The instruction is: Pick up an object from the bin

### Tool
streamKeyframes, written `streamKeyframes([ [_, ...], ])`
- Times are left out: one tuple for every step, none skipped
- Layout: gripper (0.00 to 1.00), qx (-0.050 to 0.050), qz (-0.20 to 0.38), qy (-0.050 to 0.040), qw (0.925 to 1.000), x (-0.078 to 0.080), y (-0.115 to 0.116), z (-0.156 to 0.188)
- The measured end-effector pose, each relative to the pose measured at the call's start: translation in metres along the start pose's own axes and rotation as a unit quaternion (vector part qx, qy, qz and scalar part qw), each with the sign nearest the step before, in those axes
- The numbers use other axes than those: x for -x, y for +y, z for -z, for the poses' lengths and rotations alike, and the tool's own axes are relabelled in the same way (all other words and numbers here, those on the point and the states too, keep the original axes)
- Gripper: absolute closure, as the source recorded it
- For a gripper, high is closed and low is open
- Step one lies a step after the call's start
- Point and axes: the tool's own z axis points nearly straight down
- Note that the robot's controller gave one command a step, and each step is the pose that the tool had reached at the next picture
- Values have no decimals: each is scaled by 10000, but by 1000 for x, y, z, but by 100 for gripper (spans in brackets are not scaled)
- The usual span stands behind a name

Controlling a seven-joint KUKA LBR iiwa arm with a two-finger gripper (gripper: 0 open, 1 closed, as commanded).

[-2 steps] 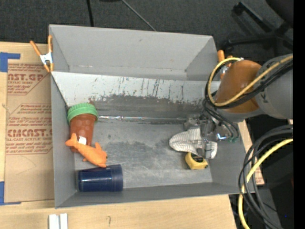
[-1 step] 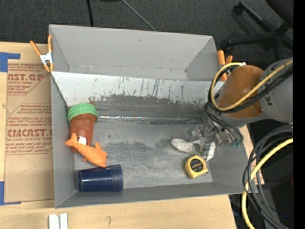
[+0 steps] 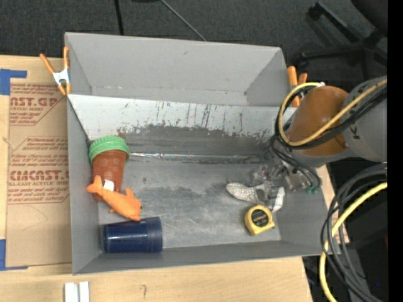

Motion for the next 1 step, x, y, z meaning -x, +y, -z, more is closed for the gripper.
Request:
streamKeyframes([
  [100,4,0,9,10000,0,0,1],
])
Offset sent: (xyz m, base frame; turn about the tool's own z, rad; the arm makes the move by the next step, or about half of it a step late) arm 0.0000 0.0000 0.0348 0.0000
